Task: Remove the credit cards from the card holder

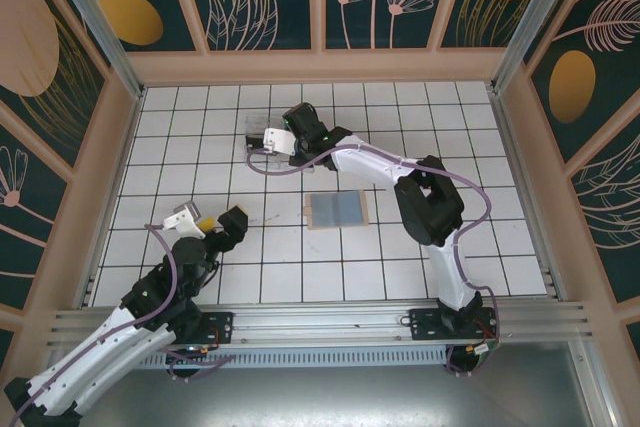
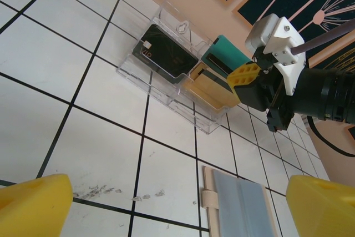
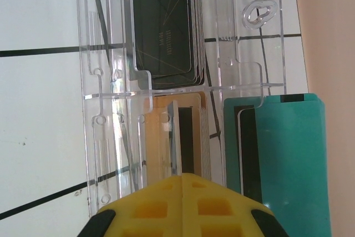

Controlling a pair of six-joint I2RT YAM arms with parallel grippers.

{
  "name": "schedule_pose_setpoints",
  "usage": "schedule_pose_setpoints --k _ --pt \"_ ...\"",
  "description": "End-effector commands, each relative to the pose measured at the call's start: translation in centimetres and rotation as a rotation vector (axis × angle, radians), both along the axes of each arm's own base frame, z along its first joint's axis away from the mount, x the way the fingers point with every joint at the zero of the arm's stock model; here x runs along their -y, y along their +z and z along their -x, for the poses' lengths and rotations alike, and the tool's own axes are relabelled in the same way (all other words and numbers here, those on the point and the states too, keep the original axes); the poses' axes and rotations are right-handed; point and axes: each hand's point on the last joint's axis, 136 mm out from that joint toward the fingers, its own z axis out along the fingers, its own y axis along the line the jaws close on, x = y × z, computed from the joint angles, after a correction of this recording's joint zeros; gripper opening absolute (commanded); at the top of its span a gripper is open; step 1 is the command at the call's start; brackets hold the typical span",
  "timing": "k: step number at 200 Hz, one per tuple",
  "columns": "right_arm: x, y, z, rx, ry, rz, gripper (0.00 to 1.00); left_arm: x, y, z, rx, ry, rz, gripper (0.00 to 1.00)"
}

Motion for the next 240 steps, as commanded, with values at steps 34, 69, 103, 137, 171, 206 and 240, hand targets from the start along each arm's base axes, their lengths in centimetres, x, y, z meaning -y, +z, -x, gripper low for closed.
schedule_pose_setpoints --k 34,69,103,137,171,206,240 --pt "-0.5 1.5 -0.7 0.004 -0.013 -0.043 0.00 -0.3 0.3 -0.1 0.008 0.019 0.001 0.99" --pt "0.0 1.7 -1.2 0.015 -0.036 -0.047 0.00 -0.3 0.3 -0.2 0.009 0.020 0.002 0.99" --pt "-0.2 2.2 -0.9 0.000 -0.031 -0.080 0.00 -0.3 0.2 -0.2 0.010 0.022 0.002 0.98" --pt "0.4 0.6 -0.9 -0.023 -0.048 -0.068 0.00 -0.2 0.0 -0.2 0.004 0.017 0.001 0.99" --pt "1.1 -1.0 -1.0 -0.055 -0.078 -0.063 0.00 -0.2 0.0 -0.2 0.004 0.016 0.002 0.98" --pt "1.8 -2.5 -1.1 -0.073 -0.103 -0.061 0.06 -0.1 0.1 -0.2 0.006 0.014 0.004 0.99" --pt "1.9 -2.4 -1.4 -0.069 -0.118 -0.074 0.24 -0.1 0.1 -0.3 0.005 0.017 0.001 0.99"
